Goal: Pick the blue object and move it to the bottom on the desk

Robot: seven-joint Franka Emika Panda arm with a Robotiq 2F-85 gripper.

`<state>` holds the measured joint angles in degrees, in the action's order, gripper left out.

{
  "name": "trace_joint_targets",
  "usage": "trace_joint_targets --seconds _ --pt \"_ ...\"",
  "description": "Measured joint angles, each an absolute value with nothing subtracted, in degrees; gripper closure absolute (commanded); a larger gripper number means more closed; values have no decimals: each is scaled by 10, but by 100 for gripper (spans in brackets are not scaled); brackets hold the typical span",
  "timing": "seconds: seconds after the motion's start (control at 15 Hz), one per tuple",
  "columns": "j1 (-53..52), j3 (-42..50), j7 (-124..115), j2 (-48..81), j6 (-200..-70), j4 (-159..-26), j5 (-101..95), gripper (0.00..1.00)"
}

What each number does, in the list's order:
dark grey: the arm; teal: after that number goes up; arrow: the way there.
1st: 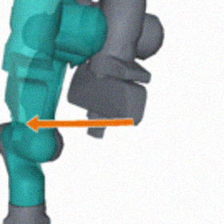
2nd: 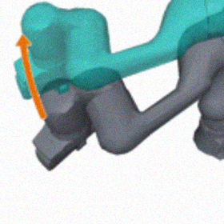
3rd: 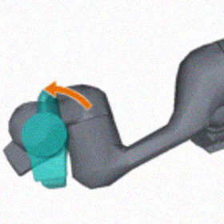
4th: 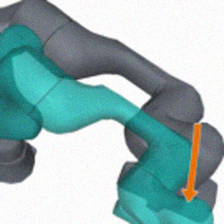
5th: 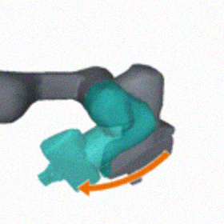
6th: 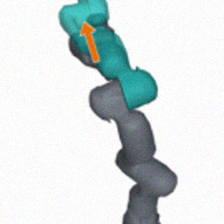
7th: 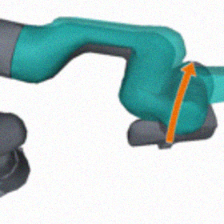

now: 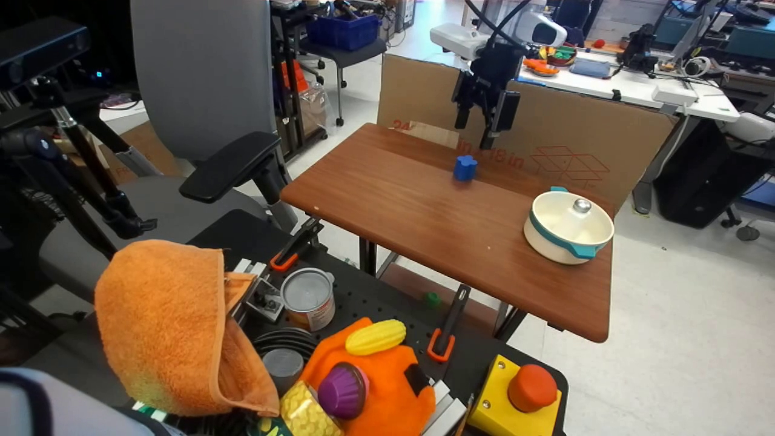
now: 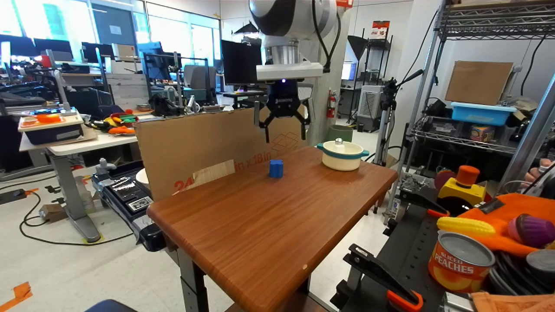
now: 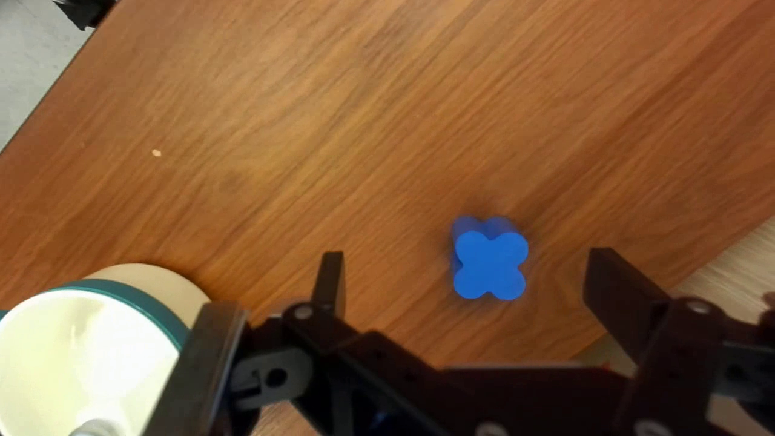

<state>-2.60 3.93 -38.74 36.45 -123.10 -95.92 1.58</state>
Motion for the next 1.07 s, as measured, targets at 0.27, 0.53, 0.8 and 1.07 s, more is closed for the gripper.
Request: trace_joint_targets --seconds 0.27,0.53,0.8,1.07 --pt "-36 47 -409 427 -1194 -884 16 0" --pt "-37 59 -425 488 -1158 -819 15 0" --pt "-39 61 -433 539 -1125 -766 15 28" --pt "-44 61 -434 571 -1096 -724 14 57"
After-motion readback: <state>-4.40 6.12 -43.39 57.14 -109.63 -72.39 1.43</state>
